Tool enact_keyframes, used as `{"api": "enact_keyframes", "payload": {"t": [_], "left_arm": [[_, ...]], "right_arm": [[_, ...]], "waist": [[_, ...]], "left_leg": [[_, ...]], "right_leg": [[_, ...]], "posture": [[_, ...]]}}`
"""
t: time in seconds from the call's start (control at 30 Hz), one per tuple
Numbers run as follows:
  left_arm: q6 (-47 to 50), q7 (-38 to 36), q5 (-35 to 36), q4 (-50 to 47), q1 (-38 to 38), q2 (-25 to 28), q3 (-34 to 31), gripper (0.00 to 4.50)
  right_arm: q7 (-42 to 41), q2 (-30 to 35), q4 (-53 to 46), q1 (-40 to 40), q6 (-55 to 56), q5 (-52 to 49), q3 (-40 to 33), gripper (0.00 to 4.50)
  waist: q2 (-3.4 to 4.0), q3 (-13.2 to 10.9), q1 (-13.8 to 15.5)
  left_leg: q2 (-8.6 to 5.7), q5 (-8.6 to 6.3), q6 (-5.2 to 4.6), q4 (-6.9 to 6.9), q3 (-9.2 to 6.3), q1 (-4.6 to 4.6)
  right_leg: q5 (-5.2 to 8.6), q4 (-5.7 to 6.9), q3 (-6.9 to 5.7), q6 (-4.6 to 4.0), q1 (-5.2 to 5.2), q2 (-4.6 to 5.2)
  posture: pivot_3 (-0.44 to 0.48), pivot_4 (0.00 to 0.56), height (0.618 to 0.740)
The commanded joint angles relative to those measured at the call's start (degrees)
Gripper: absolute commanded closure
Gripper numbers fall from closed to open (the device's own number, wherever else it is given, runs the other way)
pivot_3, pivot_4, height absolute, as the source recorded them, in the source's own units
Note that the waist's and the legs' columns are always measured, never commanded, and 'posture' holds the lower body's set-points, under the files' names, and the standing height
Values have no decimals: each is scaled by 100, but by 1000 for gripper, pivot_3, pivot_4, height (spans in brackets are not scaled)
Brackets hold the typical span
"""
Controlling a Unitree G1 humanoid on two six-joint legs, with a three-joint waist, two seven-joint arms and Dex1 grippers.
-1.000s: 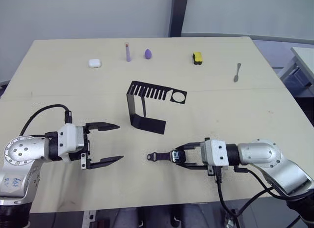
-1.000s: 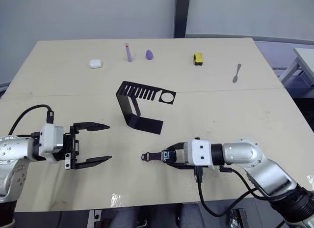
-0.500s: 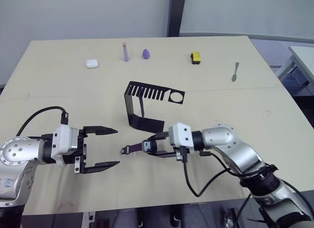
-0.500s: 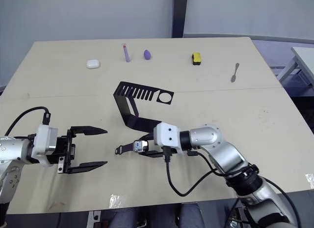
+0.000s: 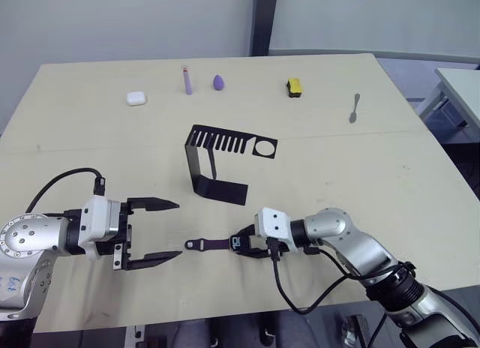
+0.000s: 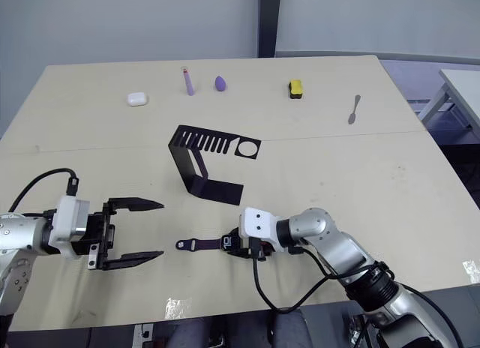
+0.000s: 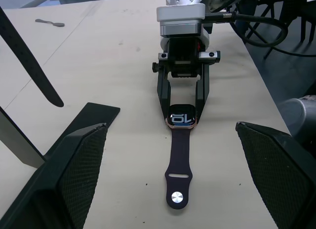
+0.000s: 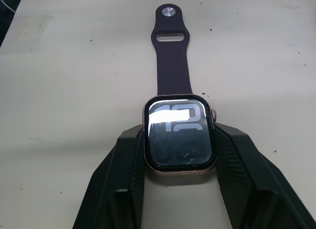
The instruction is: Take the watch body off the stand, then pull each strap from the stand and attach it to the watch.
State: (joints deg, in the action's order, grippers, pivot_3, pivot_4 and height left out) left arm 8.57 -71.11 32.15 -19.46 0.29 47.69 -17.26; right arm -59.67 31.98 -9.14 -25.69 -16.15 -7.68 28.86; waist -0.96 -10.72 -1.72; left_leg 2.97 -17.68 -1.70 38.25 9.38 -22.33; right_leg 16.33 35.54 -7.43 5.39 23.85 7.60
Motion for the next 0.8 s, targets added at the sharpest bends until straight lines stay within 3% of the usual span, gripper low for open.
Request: {"api": "enact_keyframes", "payload": {"t": [0.03,0.17,0.43,0.67,0.8], "left_arm": [[-115,62,-13,-129,7,21,-33,0],[-135,74,-15,-153,115,38,-83,0],[-546,375,-125,338,693,-205,-733,0],[-1649,914,-719,2058,749,-467,-1365,0],[-2123,1256,-808,2934,675,-530,-1683,0]], "right_arm": [[-203,36,197,-59,431,94,-112,1953],[-531,324,206,73,813,-260,-574,123],[-1001,1207,616,1108,1548,-1405,-2726,50],[-66,1440,2959,1389,2554,-1332,-4608,50],[160,1616,4182,1651,3454,-965,-4961,50]], "waist": [[0,0,4],[0,0,16],[0,0,17],[0,0,13],[0,0,16]], "left_leg": [[0,0,0,0,0,0],[-2,0,-1,0,0,-1],[-6,-5,-11,2,0,3],[-1,-3,-4,-7,4,16],[-4,-6,-10,-7,8,15]], "right_leg": [[0,0,0,0,0,0],[0,0,1,0,0,2],[-1,-26,-1,2,-10,9],[0,-32,-4,0,-13,5],[0,-39,-3,0,-14,10]], "posture": [[0,150,740],[0,150,740],[0,150,740],[0,150,740],[0,150,740]]}}
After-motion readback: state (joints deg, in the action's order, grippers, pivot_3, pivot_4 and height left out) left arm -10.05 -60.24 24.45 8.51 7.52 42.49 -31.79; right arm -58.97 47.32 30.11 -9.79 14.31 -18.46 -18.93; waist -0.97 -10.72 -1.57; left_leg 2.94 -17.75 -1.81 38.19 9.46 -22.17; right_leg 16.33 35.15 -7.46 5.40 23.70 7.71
